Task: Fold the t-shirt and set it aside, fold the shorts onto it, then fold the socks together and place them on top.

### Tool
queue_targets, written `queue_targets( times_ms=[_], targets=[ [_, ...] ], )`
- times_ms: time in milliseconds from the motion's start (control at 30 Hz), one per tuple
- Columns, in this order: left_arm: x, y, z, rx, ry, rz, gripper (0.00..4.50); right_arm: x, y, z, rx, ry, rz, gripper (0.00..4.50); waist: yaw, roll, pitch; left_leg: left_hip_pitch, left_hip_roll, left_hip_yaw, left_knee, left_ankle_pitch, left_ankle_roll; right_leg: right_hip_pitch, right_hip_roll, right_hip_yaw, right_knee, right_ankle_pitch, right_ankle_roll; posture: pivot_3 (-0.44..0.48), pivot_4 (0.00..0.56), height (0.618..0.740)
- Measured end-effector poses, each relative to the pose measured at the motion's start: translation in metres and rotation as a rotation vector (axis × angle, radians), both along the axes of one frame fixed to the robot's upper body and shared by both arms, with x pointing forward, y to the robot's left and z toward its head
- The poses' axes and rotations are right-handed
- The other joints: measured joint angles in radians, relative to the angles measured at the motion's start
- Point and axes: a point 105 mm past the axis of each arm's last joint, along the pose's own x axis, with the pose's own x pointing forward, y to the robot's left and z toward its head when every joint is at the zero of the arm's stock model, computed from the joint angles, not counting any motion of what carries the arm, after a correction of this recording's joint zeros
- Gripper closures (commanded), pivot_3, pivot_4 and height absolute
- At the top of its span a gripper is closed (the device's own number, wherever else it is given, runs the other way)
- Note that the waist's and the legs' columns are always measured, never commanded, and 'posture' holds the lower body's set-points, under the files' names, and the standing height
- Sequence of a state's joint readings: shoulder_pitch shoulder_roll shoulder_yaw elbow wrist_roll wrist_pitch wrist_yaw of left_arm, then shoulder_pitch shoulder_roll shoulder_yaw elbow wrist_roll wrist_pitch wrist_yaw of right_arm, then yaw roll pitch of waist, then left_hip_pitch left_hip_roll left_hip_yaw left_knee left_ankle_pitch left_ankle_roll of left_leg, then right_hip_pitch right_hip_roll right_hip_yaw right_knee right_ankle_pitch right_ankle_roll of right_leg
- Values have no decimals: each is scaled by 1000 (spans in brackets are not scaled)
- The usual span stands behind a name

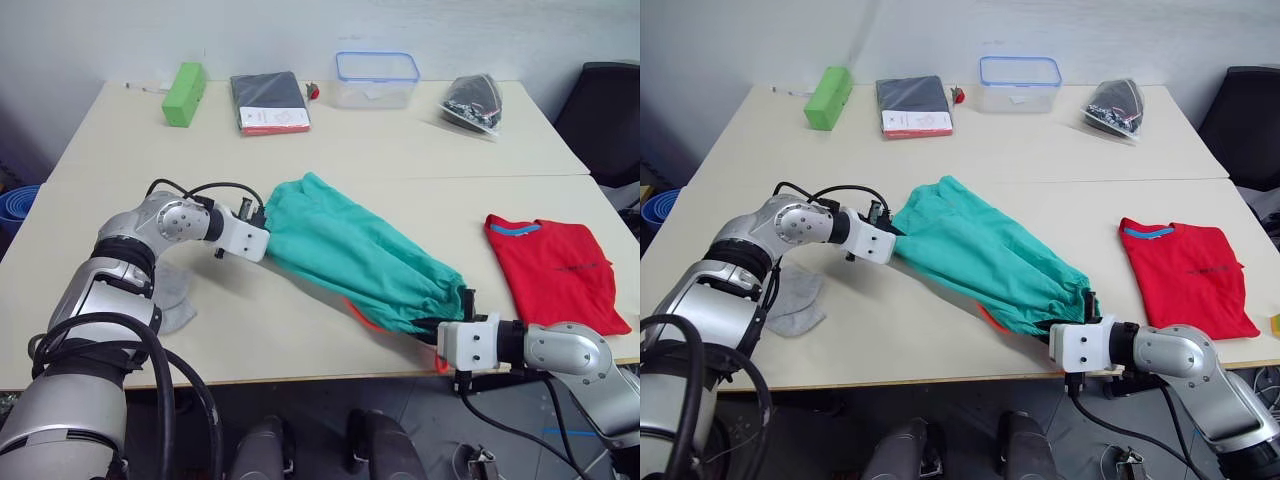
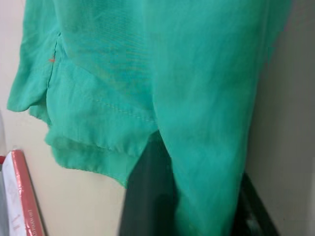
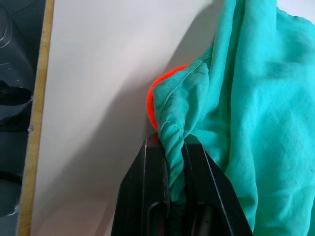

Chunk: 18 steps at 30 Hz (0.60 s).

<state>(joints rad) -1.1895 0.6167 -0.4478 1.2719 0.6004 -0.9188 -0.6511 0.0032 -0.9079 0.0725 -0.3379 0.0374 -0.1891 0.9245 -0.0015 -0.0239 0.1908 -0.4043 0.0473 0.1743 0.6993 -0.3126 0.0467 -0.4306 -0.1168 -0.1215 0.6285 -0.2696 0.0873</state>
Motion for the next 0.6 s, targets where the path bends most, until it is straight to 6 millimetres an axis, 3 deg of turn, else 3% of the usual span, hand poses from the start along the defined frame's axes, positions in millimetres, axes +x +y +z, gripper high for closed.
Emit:
queue_targets(
  times_ms=[233, 367, 467, 600],
  targets=[
    [-11, 11, -2, -31, 59, -14, 4473, -4, 3, 3, 4, 3, 83, 4500, -3, 0, 0, 0, 0, 0, 0, 0, 0, 0, 0, 0, 0, 0, 0, 0, 150, 740],
    [-22, 17, -3, -31, 103, -52, 4473, -18, 7, 8, -8, 8, 218, 4500, -3, 0, 0, 0, 0, 1, 0, 0, 0, 0, 0, 0, 0, 0, 0, 0, 150, 740],
    [-40, 25, -7, -16, 169, -89, 4473, -29, 3, 7, -70, -24, 340, 4500, -5, 0, 0, 0, 1, 1, 0, 0, -1, 0, 1, 0, 0, 0, -1, 0, 150, 740],
    [-79, 31, -15, 1, 290, -85, 4473, -34, -12, -3, -147, -55, 438, 4500, -13, 0, 0, 2, 1, 1, 0, 0, -1, 0, 1, 2, 1, 0, -1, 0, 150, 740]
  ],
)
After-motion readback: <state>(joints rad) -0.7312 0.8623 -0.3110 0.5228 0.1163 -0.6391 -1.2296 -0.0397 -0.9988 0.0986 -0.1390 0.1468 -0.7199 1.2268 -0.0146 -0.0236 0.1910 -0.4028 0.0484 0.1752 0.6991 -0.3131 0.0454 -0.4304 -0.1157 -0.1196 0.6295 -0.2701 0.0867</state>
